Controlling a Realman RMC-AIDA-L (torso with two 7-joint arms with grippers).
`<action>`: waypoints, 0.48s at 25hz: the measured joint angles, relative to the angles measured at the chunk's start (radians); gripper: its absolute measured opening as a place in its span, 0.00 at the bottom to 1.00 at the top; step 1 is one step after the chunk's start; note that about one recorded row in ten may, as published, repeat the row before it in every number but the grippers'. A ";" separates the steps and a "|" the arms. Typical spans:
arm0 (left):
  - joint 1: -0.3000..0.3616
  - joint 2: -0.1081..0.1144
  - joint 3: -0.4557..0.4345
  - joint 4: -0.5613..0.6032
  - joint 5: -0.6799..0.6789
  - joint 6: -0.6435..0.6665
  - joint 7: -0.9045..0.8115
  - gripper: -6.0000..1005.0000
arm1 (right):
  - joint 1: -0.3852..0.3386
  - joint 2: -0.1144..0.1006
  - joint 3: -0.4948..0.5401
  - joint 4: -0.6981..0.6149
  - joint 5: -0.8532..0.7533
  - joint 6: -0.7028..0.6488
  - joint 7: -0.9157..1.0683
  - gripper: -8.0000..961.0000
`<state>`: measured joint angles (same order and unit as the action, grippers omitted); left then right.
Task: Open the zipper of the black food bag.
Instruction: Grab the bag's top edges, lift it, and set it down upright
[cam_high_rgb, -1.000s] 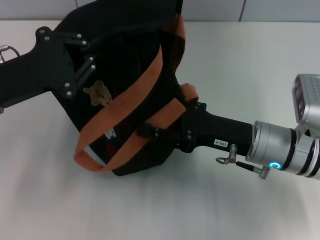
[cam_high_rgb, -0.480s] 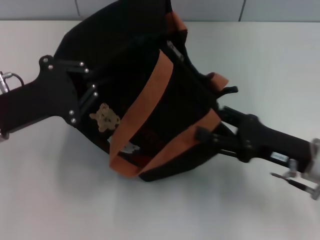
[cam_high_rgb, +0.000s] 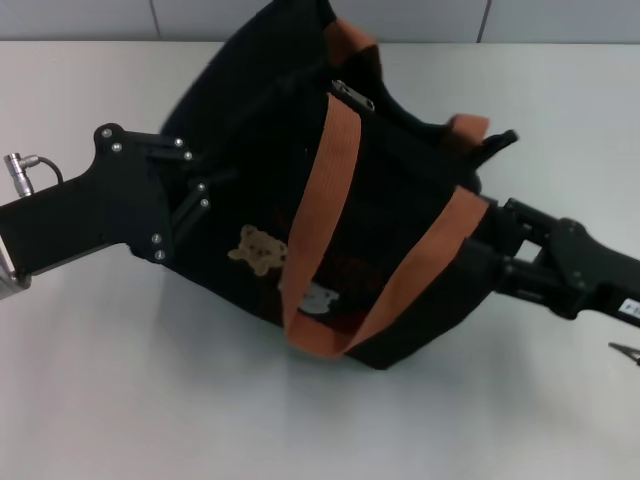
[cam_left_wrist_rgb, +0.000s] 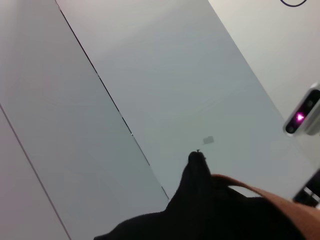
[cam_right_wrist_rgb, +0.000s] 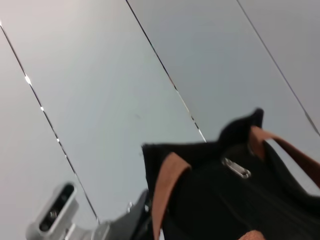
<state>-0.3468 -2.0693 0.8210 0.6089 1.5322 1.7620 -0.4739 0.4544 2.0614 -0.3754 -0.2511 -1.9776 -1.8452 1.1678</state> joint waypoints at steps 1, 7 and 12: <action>-0.001 0.000 0.000 0.000 0.000 -0.001 0.000 0.08 | 0.000 0.000 0.000 0.000 0.000 0.000 0.000 0.81; -0.001 0.000 -0.005 0.000 -0.001 -0.008 0.000 0.08 | -0.023 -0.024 0.020 -0.008 0.040 -0.012 0.025 0.81; -0.001 0.000 -0.020 0.000 -0.009 -0.020 0.000 0.08 | -0.034 -0.030 0.013 -0.044 0.032 0.024 0.082 0.81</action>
<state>-0.3480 -2.0693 0.8007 0.6088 1.5233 1.7415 -0.4735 0.4203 2.0318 -0.3620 -0.2952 -1.9458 -1.8216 1.2499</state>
